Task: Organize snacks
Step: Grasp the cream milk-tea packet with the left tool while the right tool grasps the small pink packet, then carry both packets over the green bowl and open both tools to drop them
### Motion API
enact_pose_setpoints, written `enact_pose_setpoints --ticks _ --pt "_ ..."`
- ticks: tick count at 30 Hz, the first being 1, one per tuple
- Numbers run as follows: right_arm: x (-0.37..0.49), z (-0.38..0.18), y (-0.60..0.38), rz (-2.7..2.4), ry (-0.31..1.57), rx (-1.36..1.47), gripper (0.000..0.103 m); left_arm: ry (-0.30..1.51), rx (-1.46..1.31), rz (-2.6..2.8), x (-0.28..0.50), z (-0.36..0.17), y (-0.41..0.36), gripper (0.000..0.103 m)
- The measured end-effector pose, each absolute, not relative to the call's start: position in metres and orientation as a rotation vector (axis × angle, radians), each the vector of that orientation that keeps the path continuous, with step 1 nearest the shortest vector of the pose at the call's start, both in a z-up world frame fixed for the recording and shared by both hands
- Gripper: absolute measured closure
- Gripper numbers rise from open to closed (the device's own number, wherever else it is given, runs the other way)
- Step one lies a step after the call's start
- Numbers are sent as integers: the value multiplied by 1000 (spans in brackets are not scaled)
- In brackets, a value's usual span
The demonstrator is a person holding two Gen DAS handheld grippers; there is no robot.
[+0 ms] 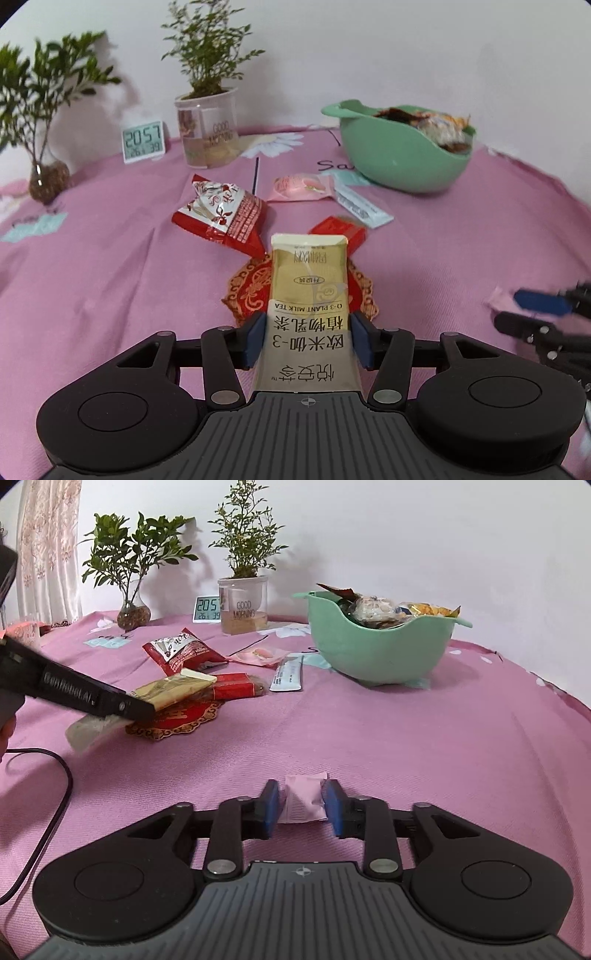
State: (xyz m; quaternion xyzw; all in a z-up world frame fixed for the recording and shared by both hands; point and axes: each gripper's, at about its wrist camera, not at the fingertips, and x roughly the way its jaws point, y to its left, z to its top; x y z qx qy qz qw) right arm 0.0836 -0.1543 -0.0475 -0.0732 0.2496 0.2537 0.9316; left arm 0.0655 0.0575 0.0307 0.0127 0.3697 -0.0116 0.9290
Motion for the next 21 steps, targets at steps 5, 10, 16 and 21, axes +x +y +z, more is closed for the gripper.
enact_pose_setpoints --ticks 5,10,16,21 --pt "83 -48 -153 520 513 -150 62 770 59 -18 71 26 52 0" --pt "84 -48 -153 524 517 -147 62 765 83 -10 72 22 48 0" --pt "79 -48 -150 517 509 -159 67 750 97 -1 72 23 48 0" --pt "78 -48 -150 520 502 -158 73 742 75 -6 70 27 52 0"
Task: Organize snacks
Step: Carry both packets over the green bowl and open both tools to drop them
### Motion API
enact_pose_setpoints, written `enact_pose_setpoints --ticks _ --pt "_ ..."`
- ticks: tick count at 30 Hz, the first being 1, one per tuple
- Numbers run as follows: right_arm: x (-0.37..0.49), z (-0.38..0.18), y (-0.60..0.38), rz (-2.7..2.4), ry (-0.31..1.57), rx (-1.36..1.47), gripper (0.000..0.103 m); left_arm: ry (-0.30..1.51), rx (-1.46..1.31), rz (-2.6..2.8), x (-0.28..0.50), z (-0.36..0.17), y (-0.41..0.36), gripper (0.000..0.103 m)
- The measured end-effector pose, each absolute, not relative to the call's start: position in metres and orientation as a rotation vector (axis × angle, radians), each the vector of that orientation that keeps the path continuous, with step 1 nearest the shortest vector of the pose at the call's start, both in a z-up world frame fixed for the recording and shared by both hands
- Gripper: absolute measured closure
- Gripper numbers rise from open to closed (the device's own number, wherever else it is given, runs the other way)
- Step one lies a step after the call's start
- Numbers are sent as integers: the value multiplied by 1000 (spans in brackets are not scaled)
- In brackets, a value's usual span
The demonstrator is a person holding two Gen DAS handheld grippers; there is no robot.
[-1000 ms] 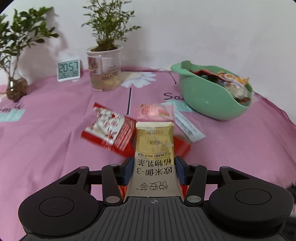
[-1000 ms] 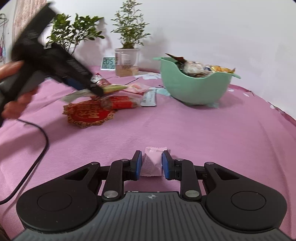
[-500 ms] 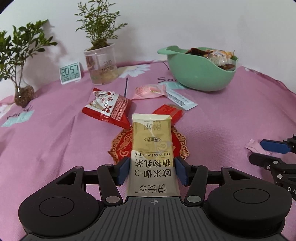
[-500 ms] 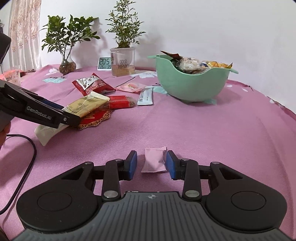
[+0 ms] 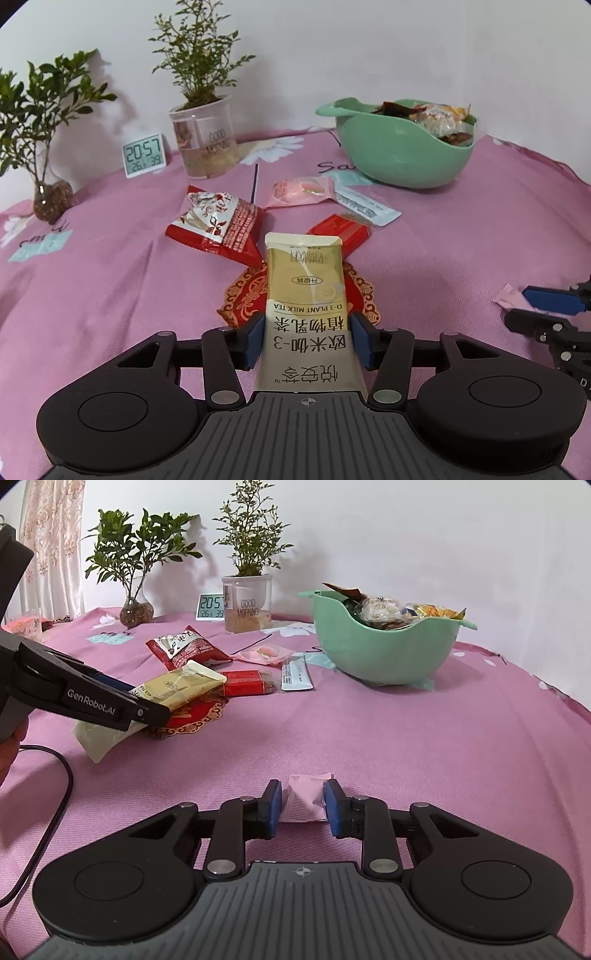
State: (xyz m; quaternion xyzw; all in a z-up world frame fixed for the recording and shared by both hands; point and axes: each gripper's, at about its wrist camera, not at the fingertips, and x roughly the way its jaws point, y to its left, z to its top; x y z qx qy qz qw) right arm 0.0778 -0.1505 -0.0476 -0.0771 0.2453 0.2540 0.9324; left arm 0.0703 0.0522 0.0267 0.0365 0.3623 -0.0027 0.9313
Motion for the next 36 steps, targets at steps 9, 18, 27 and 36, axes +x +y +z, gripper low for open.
enact_pose_setpoints --ticks 9,18,27,36 --pt "74 -38 -152 533 459 -142 74 685 48 -38 61 48 53 0" --pt "90 -2 -164 548 363 -78 74 612 30 -70 67 79 49 0" --pt "154 50 -179 525 203 -13 74 561 30 -101 93 104 39 0" --pt "249 50 -169 485 199 31 73 526 73 -122 129 125 26 0"
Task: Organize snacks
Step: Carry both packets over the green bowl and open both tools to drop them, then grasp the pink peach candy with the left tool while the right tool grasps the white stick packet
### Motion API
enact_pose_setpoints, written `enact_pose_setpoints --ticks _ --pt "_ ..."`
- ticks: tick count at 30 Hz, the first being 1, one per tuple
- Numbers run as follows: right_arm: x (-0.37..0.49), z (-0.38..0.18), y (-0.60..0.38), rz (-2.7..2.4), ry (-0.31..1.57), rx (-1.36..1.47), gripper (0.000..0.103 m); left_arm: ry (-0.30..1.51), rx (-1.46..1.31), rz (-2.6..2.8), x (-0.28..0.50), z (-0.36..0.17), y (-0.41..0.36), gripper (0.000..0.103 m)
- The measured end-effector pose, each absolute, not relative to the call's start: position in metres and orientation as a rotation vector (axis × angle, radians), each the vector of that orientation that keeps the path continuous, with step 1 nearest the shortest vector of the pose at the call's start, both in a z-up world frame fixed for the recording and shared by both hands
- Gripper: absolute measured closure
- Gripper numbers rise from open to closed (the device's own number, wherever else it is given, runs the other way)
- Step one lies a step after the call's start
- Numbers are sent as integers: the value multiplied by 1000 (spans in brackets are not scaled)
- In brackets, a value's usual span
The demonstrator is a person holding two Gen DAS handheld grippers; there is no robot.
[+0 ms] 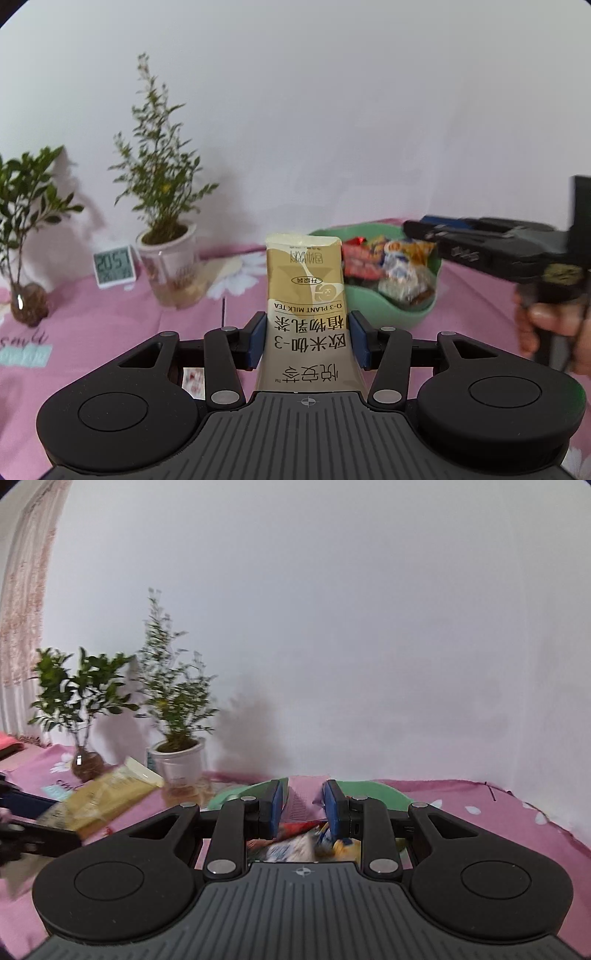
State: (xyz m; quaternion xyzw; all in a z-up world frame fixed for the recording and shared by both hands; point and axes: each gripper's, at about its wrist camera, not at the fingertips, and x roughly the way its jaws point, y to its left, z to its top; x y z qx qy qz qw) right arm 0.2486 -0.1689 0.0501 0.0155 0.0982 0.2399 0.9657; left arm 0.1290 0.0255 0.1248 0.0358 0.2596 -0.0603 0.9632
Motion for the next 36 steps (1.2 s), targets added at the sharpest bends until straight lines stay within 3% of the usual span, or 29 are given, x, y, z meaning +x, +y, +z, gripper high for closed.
enact_pose_setpoints --ticks 3,5,10,23,36 --pt "268 39 -167 504 246 47 70 520 86 -135 145 129 21 0" --pt "272 34 -171 490 272 75 51 520 89 -146 156 131 18 0" --pt "249 28 -199 447 244 139 38 520 107 -188 187 137 6 0" --pt "205 10 -223 476 291 234 38 608 43 -257 288 122 -38 0" --pt "186 -10 -186 615 407 136 38 578 36 -184 258 131 6 0"
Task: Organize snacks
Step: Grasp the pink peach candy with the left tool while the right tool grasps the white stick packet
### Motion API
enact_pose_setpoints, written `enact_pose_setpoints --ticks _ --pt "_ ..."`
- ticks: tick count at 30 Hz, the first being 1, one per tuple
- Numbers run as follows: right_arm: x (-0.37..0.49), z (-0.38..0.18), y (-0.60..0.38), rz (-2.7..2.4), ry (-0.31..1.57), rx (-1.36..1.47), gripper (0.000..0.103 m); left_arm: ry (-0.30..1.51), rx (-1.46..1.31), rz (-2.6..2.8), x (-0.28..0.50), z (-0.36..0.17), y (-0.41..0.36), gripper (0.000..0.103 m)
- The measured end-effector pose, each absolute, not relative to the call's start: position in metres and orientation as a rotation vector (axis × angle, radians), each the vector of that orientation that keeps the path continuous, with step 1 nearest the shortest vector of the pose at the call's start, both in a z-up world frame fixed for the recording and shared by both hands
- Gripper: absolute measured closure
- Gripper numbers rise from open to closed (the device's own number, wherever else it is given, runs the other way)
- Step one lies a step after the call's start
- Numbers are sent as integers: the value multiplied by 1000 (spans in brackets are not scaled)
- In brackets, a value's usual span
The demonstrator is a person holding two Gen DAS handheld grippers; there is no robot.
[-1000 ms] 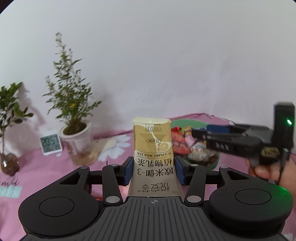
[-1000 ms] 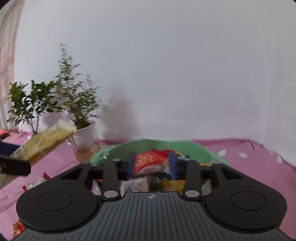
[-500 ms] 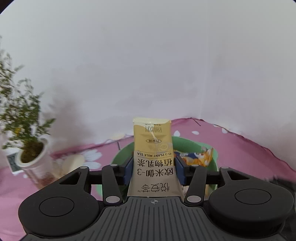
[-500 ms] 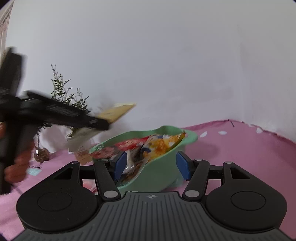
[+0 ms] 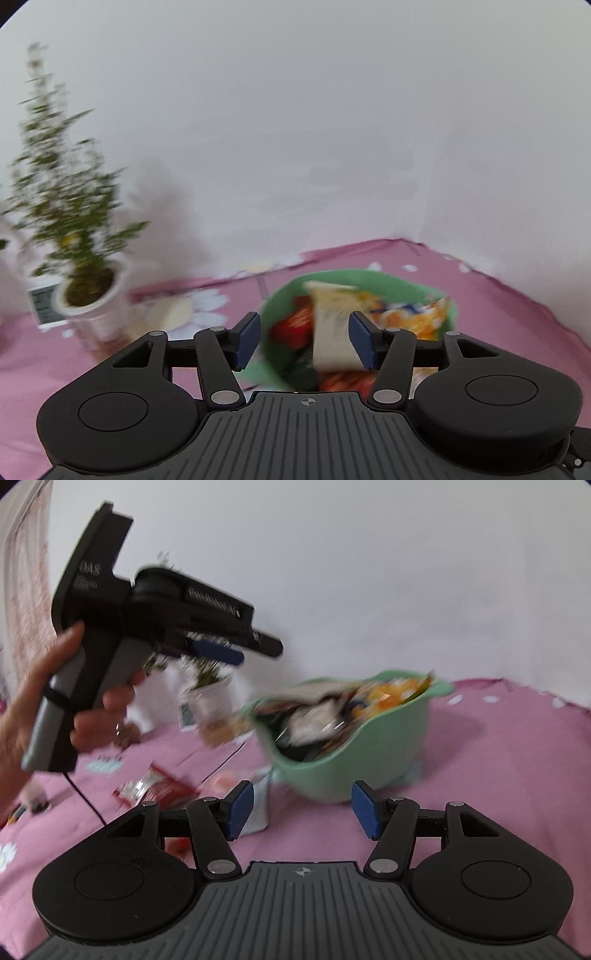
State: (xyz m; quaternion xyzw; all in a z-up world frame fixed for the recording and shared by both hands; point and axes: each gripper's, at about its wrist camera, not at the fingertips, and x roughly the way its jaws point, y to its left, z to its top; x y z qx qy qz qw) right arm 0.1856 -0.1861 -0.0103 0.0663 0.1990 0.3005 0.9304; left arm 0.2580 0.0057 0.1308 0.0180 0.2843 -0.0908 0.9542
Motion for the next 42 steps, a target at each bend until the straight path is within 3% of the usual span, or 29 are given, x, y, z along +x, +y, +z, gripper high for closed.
enact_pose_setpoints --ticks 7,16,18,20,22,42 --pt "202 -24 -132 645 490 13 38 669 18 -115 253 100 55 0" --pt "236 -33 -79 620 549 -137 40 778 134 -127 259 44 59 0" --pt "240 -32 -73 618 561 -147 47 792 138 -109 268 37 59 0" --pt "244 -35 -72 623 588 -147 61 816 112 -98 278 29 63 0" --pt "241 -36 -74 617 586 -152 65 843 70 -103 284 22 68 0" --pt "133 -35 -184 513 625 -146 66 860 115 -436 170 17 0 0"
